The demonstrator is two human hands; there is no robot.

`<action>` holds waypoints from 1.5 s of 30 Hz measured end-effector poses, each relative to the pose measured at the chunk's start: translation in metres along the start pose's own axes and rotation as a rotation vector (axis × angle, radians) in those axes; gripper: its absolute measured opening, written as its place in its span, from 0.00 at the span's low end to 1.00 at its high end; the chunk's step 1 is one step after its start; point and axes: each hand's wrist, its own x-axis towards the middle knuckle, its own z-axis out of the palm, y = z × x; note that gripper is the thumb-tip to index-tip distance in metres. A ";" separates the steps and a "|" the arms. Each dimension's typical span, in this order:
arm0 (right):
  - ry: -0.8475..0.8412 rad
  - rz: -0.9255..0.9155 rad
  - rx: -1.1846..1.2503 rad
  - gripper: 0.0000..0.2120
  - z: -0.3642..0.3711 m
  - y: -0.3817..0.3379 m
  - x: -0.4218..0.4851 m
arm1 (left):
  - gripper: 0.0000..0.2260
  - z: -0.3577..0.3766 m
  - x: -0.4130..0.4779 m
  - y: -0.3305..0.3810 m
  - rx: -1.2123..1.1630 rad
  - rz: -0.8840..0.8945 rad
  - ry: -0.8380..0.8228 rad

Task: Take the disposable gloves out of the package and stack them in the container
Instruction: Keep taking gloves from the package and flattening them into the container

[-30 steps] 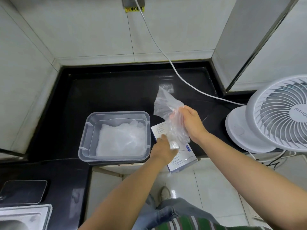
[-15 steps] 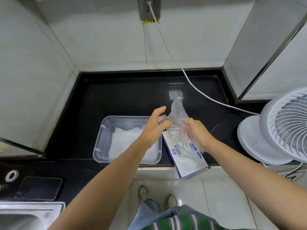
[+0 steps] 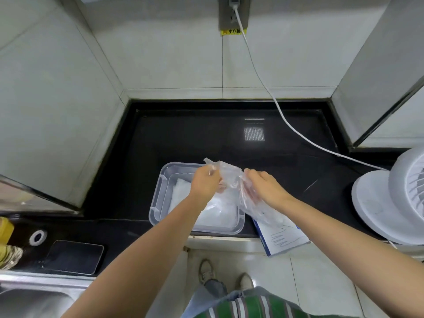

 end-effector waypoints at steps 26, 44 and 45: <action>0.007 -0.608 -0.368 0.09 0.085 -0.034 0.027 | 0.14 -0.074 0.038 -0.061 1.171 0.224 -0.003; -0.370 0.157 -0.971 0.50 0.146 0.033 0.069 | 0.35 -0.052 0.052 -0.091 1.126 -0.039 -0.387; -0.351 0.157 -0.989 0.51 0.145 0.032 0.068 | 0.41 -0.056 0.054 -0.099 1.131 -0.089 -0.404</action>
